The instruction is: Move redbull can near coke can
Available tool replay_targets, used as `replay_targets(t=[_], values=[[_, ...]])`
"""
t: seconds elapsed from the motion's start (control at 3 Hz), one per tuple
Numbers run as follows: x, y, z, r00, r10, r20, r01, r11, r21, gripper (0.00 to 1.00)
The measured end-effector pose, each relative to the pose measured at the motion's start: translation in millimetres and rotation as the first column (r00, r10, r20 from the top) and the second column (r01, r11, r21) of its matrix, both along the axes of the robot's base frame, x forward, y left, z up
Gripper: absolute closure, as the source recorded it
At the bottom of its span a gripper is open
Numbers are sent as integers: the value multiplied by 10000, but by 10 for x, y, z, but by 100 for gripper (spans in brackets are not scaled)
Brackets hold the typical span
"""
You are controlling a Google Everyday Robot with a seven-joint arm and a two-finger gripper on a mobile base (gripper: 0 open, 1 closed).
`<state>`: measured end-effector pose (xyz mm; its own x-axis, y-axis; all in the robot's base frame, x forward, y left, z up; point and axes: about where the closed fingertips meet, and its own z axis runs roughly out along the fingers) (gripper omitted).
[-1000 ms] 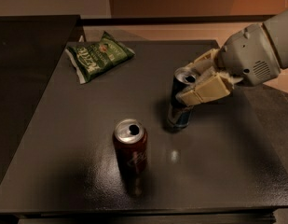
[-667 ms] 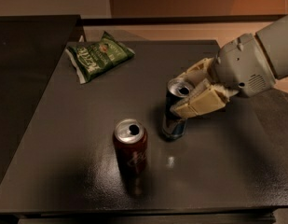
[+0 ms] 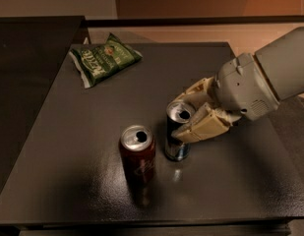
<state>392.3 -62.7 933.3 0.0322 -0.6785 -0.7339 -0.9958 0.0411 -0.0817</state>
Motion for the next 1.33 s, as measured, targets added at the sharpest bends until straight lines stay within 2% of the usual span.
replay_targets(t=[0.33, 0.67, 1.33], values=[[-50, 48, -116, 9991, 252, -350, -253, 9997, -24, 82], [-54, 69, -190, 9972, 294, -683, -285, 9995, 131, 58], [-76, 101, -163, 9976, 334, -606, -331, 9994, 69, 13]])
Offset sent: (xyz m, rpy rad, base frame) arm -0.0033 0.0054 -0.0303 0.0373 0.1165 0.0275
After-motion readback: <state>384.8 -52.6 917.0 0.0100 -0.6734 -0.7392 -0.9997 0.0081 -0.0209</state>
